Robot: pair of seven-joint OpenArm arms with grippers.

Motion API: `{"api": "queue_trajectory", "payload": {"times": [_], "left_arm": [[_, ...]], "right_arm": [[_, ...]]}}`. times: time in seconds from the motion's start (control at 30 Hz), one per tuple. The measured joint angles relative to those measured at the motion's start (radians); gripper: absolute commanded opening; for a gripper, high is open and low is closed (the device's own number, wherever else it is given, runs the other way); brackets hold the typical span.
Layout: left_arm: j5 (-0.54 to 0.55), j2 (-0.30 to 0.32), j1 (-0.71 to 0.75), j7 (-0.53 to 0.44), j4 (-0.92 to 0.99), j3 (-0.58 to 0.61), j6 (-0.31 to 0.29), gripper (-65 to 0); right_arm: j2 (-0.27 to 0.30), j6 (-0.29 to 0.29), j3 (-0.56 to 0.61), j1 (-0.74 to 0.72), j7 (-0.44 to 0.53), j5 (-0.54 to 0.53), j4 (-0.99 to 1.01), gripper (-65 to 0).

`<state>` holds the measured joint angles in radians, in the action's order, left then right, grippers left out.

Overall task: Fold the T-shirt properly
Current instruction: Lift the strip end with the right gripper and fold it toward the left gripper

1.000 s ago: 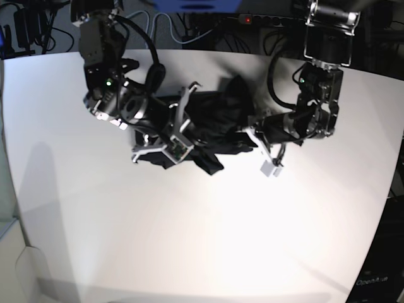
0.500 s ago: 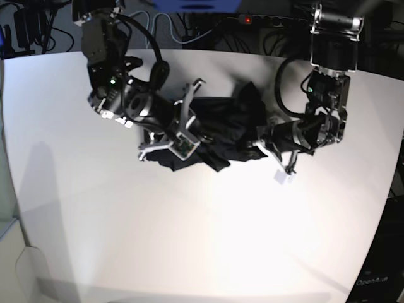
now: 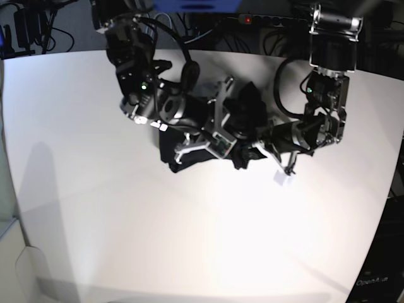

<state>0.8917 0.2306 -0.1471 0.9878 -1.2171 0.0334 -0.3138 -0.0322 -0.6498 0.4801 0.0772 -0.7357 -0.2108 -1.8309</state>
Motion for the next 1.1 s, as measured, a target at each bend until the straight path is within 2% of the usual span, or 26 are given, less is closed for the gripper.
{"api": "queue_trajectory", "payload": {"times": [0.13,0.4,0.53,0.63,0.7,0.87,1.1], "left_arm": [[-0.001,0.000,0.001,-0.002,-0.016,0.000,0.003,-59.2],[0.002,0.000,0.009,-0.003,-0.235,-0.004,0.008,-59.2],[0.002,0.002,0.018,-0.001,-0.280,-0.005,0.011,-59.2],[0.002,0.000,0.080,0.007,-0.297,-0.078,0.090,-59.2],[-0.013,0.009,0.139,0.003,-0.296,-0.156,0.109,-59.2],[-0.013,0.064,0.224,0.002,-0.298,-0.295,0.108,-59.2],[-0.011,0.072,0.287,0.005,-0.301,-0.309,0.104,-59.2]], "right_arm": [[0.004,0.001,-0.001,-0.016,-0.005,0.000,0.000,-64.6],[0.018,0.001,-0.001,-0.017,0.002,0.000,0.000,-64.6],[0.018,0.001,-0.001,-0.030,0.003,-0.001,0.000,-64.7],[0.031,0.001,-0.003,-0.041,0.005,0.000,0.000,-64.7],[0.033,0.000,-0.003,-0.038,0.001,0.000,0.000,-64.7],[0.016,0.000,0.000,-0.046,0.002,0.000,0.023,-64.7],[-0.007,0.000,0.006,-0.083,0.007,-0.004,0.093,-64.7]]}}
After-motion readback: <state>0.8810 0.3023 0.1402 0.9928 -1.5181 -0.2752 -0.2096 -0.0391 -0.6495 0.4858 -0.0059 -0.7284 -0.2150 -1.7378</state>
